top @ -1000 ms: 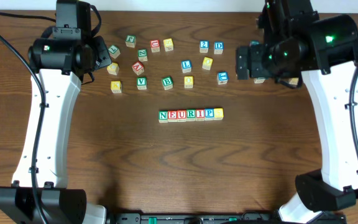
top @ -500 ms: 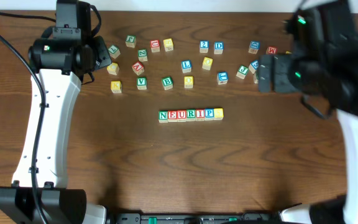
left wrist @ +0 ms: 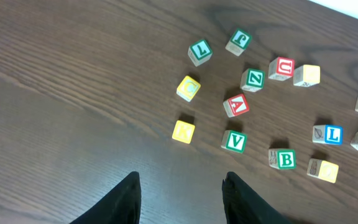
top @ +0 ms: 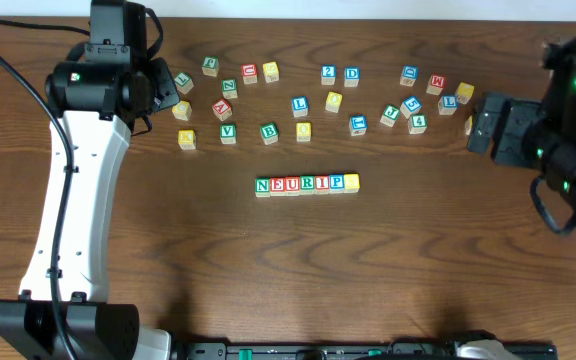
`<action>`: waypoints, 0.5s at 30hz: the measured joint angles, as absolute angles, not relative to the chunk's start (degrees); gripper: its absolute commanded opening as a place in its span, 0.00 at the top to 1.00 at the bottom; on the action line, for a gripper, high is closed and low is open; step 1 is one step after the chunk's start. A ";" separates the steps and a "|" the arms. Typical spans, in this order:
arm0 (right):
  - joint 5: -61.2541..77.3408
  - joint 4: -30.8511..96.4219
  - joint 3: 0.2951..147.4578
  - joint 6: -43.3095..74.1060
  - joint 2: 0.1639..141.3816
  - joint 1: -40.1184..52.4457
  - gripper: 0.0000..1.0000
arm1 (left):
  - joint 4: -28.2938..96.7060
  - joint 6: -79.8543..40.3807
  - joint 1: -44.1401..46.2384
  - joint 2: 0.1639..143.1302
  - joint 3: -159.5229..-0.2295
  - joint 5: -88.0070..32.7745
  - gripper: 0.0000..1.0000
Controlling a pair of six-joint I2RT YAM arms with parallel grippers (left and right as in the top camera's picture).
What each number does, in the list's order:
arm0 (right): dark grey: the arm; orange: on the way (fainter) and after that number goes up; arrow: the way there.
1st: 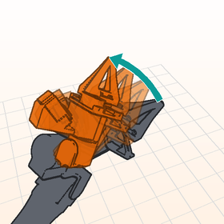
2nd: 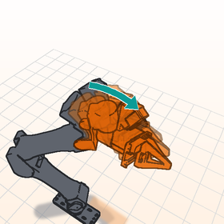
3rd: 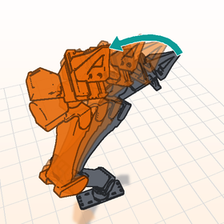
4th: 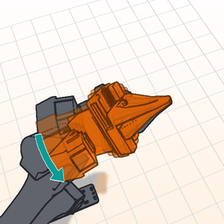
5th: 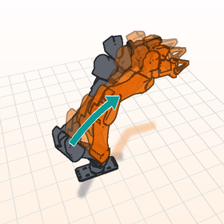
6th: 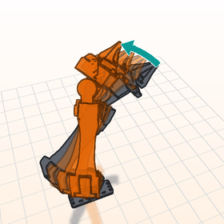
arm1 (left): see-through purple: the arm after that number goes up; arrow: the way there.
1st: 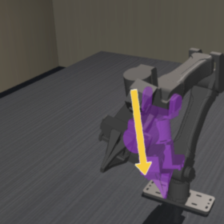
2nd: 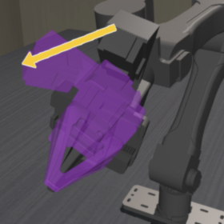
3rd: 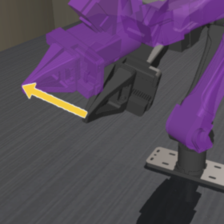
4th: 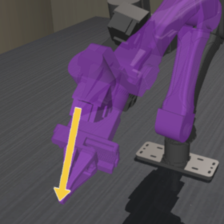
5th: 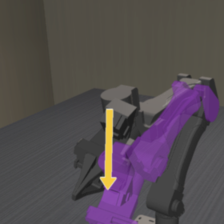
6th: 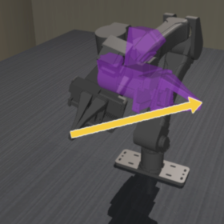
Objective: Spell out NEURIPS
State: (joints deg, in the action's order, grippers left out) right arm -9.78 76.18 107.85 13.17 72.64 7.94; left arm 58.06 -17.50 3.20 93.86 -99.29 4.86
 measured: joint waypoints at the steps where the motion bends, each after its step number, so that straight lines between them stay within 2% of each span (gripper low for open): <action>1: -9.32 72.40 103.15 12.47 69.97 6.94 0.01 | 58.04 -17.50 3.20 93.86 -99.26 4.89 0.58; 7: -8.23 54.13 77.43 9.26 54.70 3.57 0.01 | 58.06 -17.52 3.20 93.86 -99.09 4.86 0.58; 15: -8.40 30.00 44.25 7.53 33.85 3.44 0.01 | 58.06 -17.52 3.20 93.86 -98.98 4.86 0.58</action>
State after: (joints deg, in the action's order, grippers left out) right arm -8.40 30.00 44.25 7.53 33.85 3.44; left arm 58.06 -17.52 3.20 93.86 -98.98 4.86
